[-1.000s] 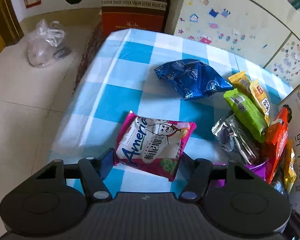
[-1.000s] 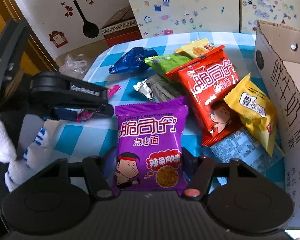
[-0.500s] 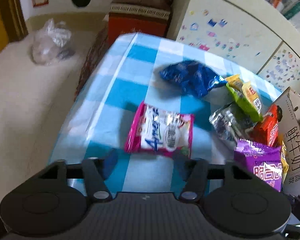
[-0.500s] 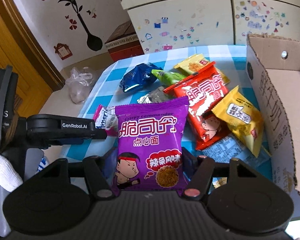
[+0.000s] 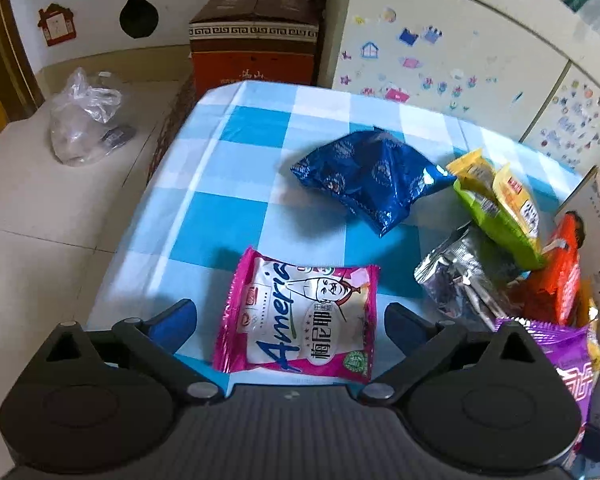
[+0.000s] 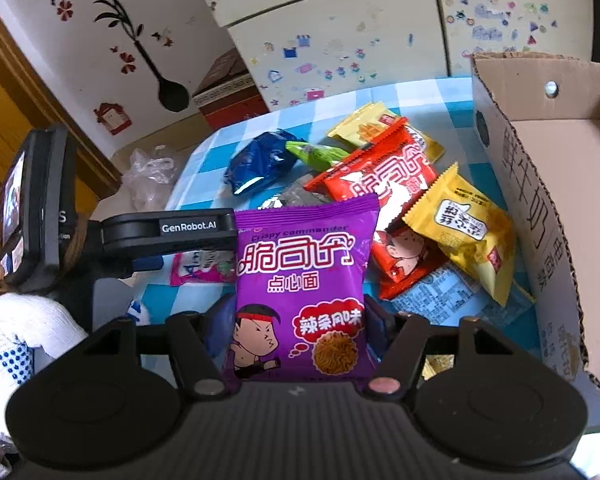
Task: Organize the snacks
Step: 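Close right gripper on purple bag while left gripper grasps pink America bag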
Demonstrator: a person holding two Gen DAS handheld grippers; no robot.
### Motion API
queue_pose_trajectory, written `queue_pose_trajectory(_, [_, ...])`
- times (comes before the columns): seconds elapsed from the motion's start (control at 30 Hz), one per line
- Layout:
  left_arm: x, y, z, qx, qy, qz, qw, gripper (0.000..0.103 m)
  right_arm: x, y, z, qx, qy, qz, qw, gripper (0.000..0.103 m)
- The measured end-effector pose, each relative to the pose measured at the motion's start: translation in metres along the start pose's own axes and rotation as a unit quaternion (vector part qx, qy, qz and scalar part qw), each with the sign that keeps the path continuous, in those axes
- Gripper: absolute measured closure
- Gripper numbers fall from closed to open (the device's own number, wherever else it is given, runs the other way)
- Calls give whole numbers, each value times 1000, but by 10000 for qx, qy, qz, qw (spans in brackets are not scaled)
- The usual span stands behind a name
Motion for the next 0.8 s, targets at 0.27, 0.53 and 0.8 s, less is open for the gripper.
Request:
queue_pose_trajectory(0.27, [-9,8,0,-186,45,-284,9994,26,-6,-2,-8,104,19,-203,9997,37])
queue_pose_trajectory(0.53, [-2,14,21,-286,211,-18,9994,38,-4,-3,-4,42,-17,-133,9999,37])
queue_pose_trajectory(0.8, [13,28,53,-527,166,183,9983,38,2,-3,7,-64,-144,-12,9999,37])
Point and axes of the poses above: each gripper's, at about its wrist camera, not at the fingertips, and z roughly against the way its jaws point, x to its left, y to its underside, the point moved 2 cm from there along -z, roughly the way its jaws point, and after that the axes turned 9 degrees about z, right-handed, at the moved point
